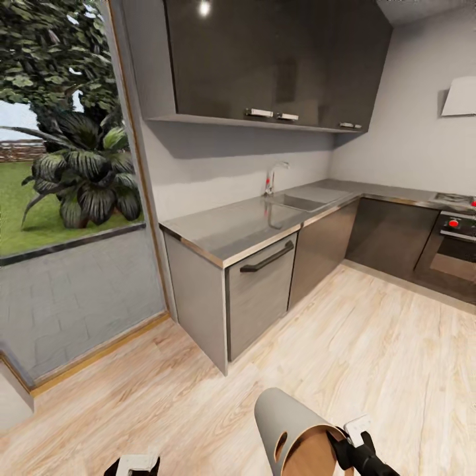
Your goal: Put the three can of soda from the living room inside the tash can in the kitchen.
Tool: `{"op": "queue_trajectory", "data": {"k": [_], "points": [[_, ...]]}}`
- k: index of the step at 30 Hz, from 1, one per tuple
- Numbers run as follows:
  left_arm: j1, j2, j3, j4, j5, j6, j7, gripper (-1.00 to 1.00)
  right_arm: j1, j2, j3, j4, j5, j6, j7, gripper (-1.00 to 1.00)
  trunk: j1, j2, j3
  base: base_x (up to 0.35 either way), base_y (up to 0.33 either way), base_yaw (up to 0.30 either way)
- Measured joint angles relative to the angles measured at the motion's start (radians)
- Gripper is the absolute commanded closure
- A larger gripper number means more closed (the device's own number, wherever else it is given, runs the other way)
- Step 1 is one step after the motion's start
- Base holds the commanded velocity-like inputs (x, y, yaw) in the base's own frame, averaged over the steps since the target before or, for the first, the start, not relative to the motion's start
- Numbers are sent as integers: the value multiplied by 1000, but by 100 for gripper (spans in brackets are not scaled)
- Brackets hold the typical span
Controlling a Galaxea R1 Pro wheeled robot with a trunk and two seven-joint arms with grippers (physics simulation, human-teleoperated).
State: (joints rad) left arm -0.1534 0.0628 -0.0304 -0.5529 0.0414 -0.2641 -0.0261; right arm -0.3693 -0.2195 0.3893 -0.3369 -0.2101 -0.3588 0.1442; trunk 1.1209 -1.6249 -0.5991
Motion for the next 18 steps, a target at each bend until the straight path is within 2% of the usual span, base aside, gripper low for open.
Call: {"op": "queue_trajectory", "data": {"k": [11, 18], "points": [[0, 0, 0, 0, 0, -1, 0, -100, 0, 0, 0, 0, 0, 0, -4, 100, 0, 0, 0, -319, 0, 0], [0, -1, 0, -1, 0, -2, 0, -100, 0, 0, 2, 0, 1, 0, -4, 100, 0, 0, 0, -203, 0, 0]]}}
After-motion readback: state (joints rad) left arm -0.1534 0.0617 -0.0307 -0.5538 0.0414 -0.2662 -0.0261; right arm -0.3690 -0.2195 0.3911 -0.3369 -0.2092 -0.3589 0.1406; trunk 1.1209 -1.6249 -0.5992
